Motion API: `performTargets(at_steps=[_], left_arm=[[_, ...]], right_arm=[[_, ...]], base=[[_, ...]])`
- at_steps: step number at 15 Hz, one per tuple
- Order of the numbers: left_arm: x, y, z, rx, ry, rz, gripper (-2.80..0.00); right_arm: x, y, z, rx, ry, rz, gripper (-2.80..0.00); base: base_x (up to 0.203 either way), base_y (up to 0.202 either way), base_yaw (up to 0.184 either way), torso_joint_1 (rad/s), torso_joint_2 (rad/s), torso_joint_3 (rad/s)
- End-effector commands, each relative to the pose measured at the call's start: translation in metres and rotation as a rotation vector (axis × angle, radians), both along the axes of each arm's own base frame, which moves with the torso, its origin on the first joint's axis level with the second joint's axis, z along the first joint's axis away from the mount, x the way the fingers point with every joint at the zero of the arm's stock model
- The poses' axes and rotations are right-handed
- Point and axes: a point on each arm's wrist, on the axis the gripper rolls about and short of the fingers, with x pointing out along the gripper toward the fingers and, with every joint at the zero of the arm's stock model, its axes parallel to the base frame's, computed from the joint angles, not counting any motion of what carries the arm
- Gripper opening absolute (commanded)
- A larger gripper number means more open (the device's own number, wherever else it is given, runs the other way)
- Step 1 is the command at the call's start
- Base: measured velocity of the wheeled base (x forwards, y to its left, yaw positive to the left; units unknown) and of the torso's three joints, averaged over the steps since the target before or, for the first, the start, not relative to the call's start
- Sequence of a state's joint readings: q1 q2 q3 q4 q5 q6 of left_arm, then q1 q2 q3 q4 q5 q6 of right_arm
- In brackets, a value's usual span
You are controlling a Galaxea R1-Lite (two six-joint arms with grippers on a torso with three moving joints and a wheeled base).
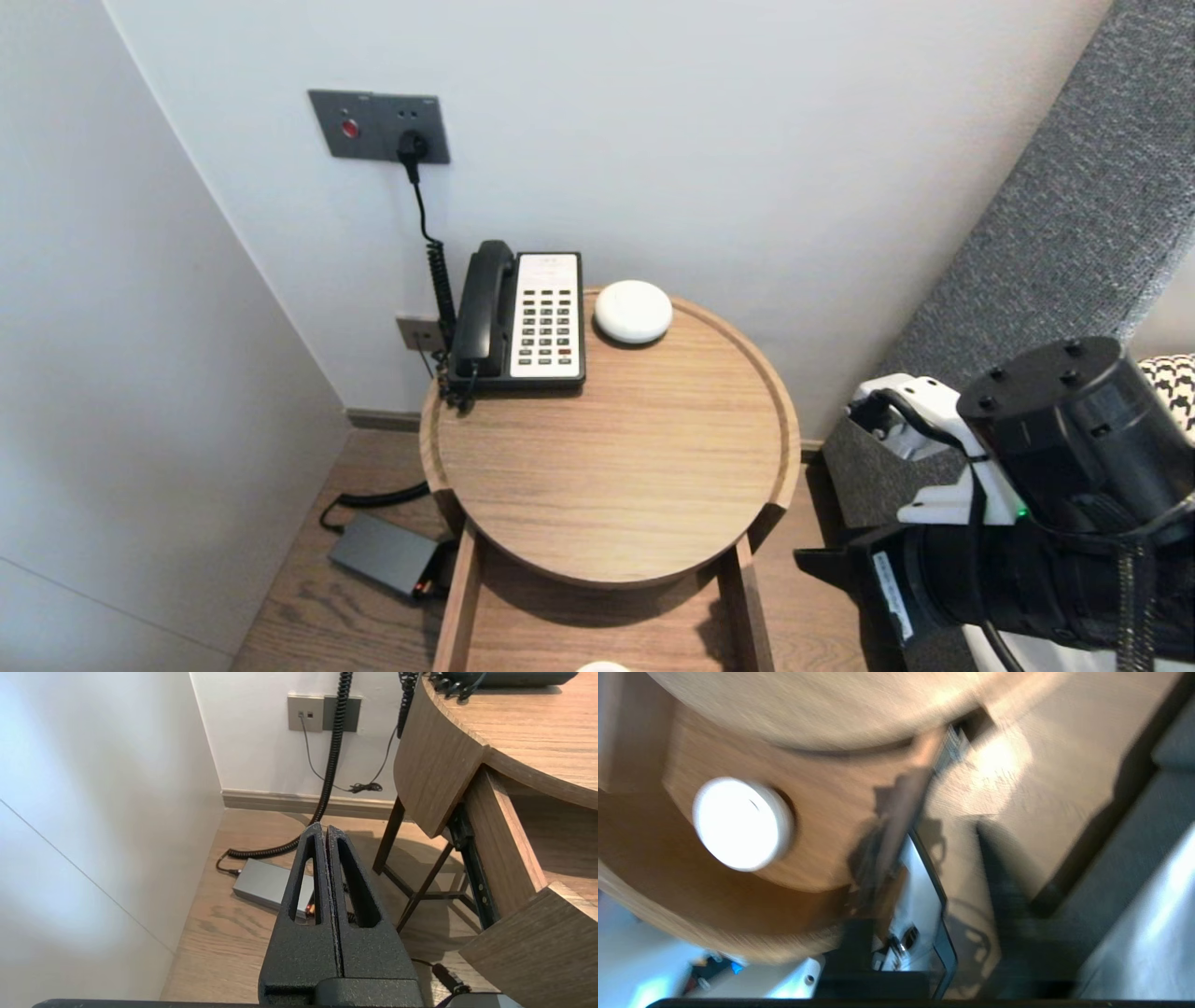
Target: Close the nightstand drawer
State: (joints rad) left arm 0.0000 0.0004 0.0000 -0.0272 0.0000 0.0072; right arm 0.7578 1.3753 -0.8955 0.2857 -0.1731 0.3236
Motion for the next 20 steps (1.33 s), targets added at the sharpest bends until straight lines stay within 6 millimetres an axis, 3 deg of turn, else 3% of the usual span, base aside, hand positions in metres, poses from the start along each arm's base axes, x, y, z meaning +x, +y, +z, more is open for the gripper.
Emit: performTargets(at_steps=[1, 6, 10, 15, 20], left_arm=[[0.001, 0.0, -0.003, 0.0, 0.011, 0.0, -2.8], [0.001, 0.0, -0.003, 0.0, 0.011, 0.0, -2.8], [0.001, 0.0, -0.003, 0.0, 0.011, 0.0, -2.8], [0.001, 0.0, -0.003, 0.0, 0.011, 0.0, -2.8], [0.001, 0.0, -0.003, 0.0, 0.011, 0.0, -2.8]], right_arm=[[-0.014, -0.019, -0.003, 0.007, -0.006, -0.023, -2.8], [-0.034, -0.045, -0.054, -0.098, 0.143, -0.042, -2.8], [-0.048, -0.05, -0.082, -0.119, 0.279, 0.039, -2.8], [-0.045, -0.035, -0.102, -0.189, 0.361, 0.133, -2.8], [-0.038, -0.013, -0.106, -0.166, 0.32, 0.187, -2.8]], base=[[0.0, 0.0, 0.0, 0.0, 0.0, 0.0], [0.0, 0.0, 0.0, 0.0, 0.0, 0.0], [0.0, 0.0, 0.0, 0.0, 0.0, 0.0], [0.0, 0.0, 0.0, 0.0, 0.0, 0.0], [0.0, 0.0, 0.0, 0.0, 0.0, 0.0]])
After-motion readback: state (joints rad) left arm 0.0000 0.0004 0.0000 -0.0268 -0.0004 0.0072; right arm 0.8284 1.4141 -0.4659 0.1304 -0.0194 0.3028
